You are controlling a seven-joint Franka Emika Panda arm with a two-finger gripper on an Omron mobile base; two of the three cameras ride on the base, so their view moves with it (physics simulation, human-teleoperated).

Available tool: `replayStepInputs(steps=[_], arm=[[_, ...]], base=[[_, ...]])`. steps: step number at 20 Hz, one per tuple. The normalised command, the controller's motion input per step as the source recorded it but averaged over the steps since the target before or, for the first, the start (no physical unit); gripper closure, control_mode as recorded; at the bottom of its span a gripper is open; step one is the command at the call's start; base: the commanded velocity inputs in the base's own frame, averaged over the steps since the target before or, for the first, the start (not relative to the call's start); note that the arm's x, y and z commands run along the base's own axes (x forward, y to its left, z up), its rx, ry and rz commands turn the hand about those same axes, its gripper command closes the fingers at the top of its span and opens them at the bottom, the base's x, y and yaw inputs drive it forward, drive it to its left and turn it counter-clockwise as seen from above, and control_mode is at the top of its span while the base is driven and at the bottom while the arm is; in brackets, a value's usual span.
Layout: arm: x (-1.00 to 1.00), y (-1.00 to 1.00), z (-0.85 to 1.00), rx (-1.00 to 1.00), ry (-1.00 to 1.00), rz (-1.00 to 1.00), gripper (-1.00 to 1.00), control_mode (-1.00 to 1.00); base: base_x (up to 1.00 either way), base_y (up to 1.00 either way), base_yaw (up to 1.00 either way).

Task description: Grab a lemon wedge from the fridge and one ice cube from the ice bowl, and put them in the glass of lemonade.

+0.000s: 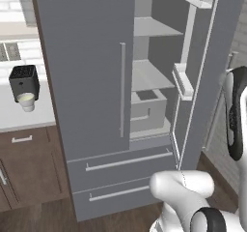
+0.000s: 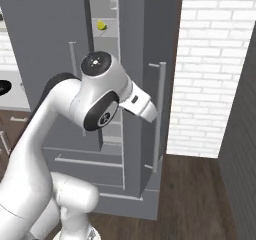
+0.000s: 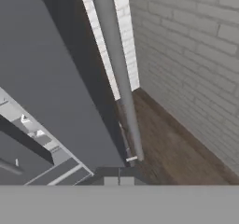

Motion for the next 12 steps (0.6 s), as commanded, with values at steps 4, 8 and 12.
replayStepInputs(steps=[4, 8, 12], arm=[[-0.34, 0.29, 0.44, -0.01, 0.08, 0.0, 1.0, -1.0], [0.23, 0.7, 0.11, -0.1, 0.11, 0.0, 1.0, -1.0], [0.69, 0.64, 0.0, -0.14, 0.13, 0.0, 1.0, -1.0]], base=[[0.0, 0.0, 0.0], [0.0, 0.0, 0.0], [0.0, 0.0, 0.0]])
